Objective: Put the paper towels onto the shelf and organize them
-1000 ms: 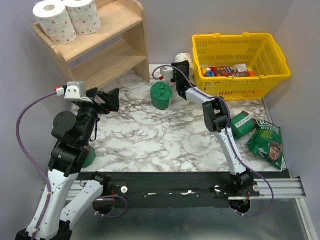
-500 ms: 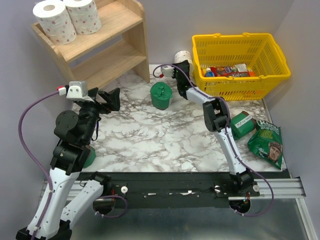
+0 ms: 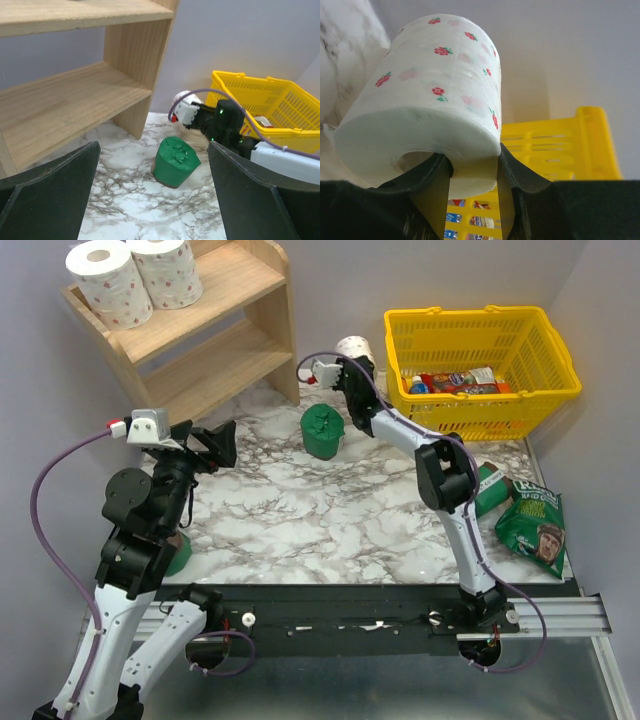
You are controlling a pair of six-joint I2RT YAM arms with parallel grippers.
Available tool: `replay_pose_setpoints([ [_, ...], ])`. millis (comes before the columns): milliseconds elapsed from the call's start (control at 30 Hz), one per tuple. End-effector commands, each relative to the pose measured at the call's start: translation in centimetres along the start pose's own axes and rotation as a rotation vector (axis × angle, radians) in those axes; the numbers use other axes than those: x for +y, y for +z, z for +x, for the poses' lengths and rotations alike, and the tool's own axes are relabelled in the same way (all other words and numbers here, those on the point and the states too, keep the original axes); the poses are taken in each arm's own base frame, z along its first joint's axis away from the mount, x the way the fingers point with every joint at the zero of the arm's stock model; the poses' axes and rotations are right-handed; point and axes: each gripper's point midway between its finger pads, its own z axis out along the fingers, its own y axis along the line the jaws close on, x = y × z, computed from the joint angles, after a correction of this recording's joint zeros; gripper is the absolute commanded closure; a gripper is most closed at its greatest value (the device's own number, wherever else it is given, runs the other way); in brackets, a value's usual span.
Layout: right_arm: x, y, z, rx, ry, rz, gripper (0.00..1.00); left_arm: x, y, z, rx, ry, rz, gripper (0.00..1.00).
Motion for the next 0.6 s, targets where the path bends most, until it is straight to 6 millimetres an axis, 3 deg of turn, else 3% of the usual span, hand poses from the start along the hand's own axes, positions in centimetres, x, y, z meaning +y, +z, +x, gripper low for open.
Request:
replay_pose_setpoints([
  [0, -8.7, -5.2, -4.8, -0.081, 0.248, 0.090, 0.66, -0.1, -0.7, 0.2, 0.035, -0.020, -0.003, 0.01],
  [67, -10.6, -6.9, -5.2, -0.075, 0.273, 0.114, 0.66, -0.1, -1.1, -0.2, 0.041, -0.019, -0.003, 0.01],
  [133, -10.9, -8.4, -5.9, -0.059, 0.274, 0.108, 0.66, -0.3, -1.3, -0.6, 0.047, -0.016, 0.001, 0.01],
  [200, -12.1, -11.1, -7.0, -0.063, 0.282, 0.074, 0.66, -0.4, -1.3, 0.2, 0.088, -0.014, 0.009, 0.01],
  [267, -12.1, -13.0, -7.5, -0.080, 0.299, 0.023, 0.65, -0.7, -1.5, 0.8, 0.120, -0.022, 0.020, 0.01],
  [333, -13.4, -16.2, -8.1, -0.104, 0.378, -0.029, 0.65, -1.0, -2.0, 1.1, 0.131, -0.039, 0.040, 0.01],
  [400, -12.2, -18.8, -8.4, -0.094, 0.435, -0.122, 0.65, -1.0, -2.7, 1.1, 0.134, -0.059, 0.044, 0.01],
  [433, -13.6, -20.8, -8.5, -0.111, 0.468, -0.130, 0.65, -1.0, -3.0, 0.9, 0.127, -0.063, 0.043, 0.01],
  [533, -11.1, -26.0, -9.7, -0.121, 0.504, -0.296, 0.65, -0.7, -4.0, 0.4, 0.130, -0.063, 0.027, 0.01],
  [567, -12.0, -28.4, -9.8, -0.144, 0.541, -0.323, 0.64, -0.4, -4.4, 0.7, 0.151, -0.056, 0.013, 0.01],
])
